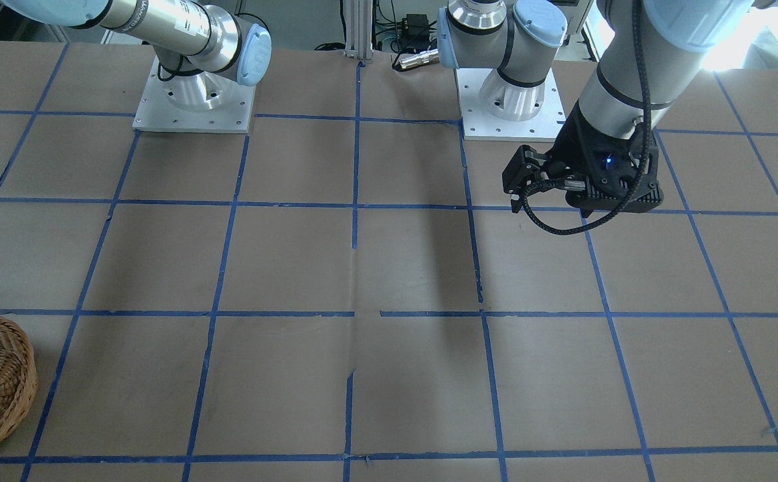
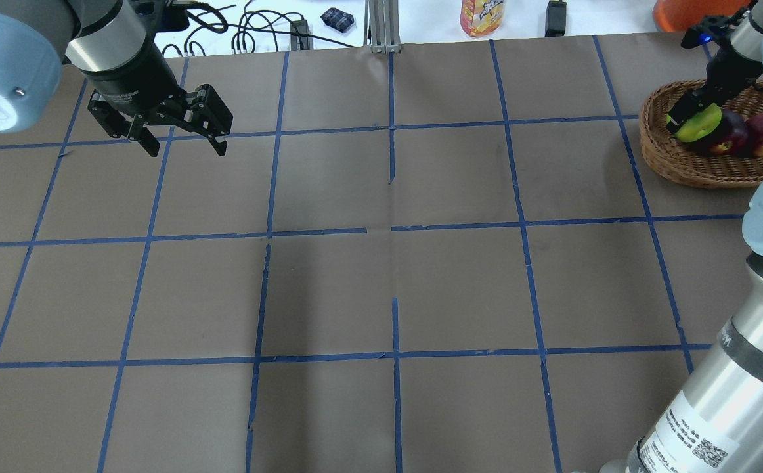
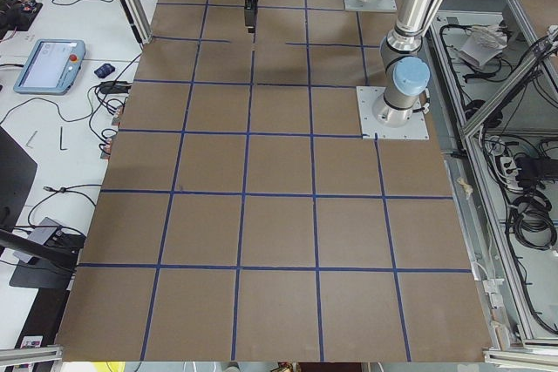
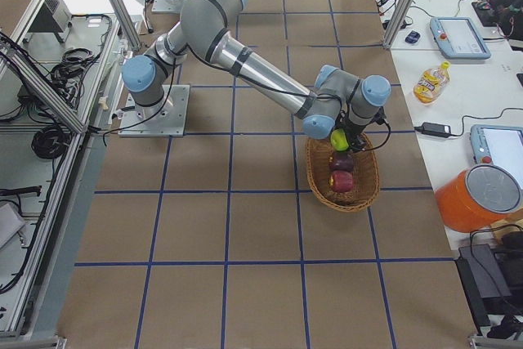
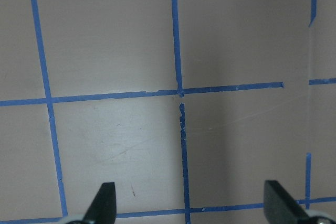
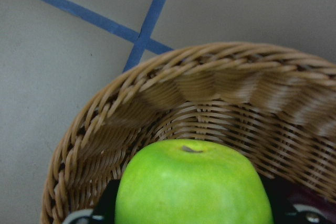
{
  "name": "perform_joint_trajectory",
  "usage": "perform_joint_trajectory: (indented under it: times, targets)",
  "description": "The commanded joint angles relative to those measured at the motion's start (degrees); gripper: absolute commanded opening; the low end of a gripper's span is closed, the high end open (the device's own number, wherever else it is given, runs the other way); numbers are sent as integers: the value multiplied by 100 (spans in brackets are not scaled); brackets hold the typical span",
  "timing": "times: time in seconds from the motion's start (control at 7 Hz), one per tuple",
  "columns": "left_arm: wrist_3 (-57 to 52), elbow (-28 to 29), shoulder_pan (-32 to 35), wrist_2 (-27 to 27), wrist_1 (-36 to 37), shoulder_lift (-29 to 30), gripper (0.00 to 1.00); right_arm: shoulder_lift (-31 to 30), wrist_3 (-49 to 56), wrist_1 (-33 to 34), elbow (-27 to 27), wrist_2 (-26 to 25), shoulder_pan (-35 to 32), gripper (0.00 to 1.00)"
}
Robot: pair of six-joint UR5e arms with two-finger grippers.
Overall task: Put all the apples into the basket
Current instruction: 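Lower the green apple into the basket and open the right gripper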
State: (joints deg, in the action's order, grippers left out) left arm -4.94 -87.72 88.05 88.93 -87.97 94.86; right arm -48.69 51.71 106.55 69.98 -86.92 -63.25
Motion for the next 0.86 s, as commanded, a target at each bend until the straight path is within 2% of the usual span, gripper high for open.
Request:
perform_joint_trajectory:
  times: [0.0,0.29,0.71]
  targets:
    - [2,0,10,-7,-18,-28,100,-18,-29,-20,121,-44,41,100]
    - [2,9,19,-25,8,-20,100,-105,-29,-47,69,-62,41,100]
    - [2,9,36,-25,8,-38,100,-772,-12,-529,68,-98,-73,100]
